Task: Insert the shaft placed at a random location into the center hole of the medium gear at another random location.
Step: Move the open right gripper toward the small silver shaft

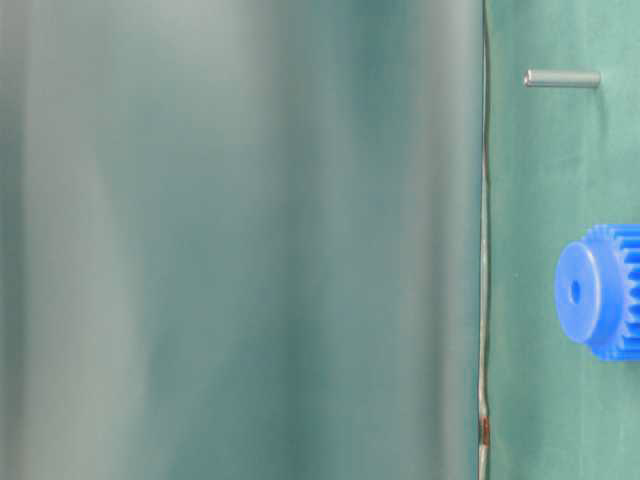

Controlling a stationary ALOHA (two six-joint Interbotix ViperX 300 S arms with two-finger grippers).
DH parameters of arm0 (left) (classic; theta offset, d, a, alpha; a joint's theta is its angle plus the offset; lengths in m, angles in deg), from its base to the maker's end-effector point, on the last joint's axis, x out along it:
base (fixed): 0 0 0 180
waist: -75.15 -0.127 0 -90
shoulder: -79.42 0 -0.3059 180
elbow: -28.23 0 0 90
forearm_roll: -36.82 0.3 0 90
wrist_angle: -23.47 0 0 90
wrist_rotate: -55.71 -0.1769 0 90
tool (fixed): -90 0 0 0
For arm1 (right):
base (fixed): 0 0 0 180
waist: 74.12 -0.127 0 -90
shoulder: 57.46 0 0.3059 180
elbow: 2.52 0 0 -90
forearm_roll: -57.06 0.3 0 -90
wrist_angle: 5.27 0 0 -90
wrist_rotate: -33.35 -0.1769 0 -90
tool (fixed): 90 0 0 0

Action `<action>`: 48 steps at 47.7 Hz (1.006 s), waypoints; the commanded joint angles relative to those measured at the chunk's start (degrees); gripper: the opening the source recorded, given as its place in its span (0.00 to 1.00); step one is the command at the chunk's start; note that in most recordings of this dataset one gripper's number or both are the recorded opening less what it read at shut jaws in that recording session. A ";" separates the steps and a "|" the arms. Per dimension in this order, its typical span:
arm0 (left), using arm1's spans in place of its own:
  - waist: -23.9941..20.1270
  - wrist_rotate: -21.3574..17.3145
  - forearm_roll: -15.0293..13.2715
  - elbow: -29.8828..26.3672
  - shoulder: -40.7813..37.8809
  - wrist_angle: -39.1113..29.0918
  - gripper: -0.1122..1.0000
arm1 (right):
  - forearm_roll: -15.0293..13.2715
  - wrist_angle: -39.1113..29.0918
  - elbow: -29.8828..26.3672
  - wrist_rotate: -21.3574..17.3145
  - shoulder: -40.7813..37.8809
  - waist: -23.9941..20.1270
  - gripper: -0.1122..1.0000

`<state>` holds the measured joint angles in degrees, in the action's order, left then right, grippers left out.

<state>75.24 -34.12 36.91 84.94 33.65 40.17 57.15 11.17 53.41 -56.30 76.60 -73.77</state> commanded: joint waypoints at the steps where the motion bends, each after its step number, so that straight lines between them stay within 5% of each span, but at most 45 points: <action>1: 0.70 0.53 0.62 -2.11 -0.53 -0.62 0.10 | -0.18 0.35 -0.70 0.00 -0.26 -0.18 0.11; 14: 0.88 0.53 0.62 -2.11 -0.44 -1.32 0.10 | -0.26 -1.67 -2.64 -0.09 -0.53 0.44 0.11; 31: 0.88 0.53 0.62 -2.11 -0.70 -1.49 0.10 | 0.18 -0.62 -2.81 -0.44 -8.26 6.59 0.14; 36: 0.88 0.53 0.62 -2.11 -0.62 -1.49 0.10 | 0.18 0.44 -2.81 -0.35 -11.78 8.26 0.30; 43: 0.88 0.53 0.62 -2.02 -0.70 -1.58 0.10 | 0.00 1.67 -2.90 0.09 -17.58 10.90 0.71; 48: 0.88 0.53 0.62 -2.11 -0.70 -1.41 0.10 | -0.09 3.34 -2.90 0.70 -22.24 12.57 0.91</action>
<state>75.94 -33.59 37.44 84.42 33.47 38.32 57.15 12.75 52.09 -56.21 56.64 -62.34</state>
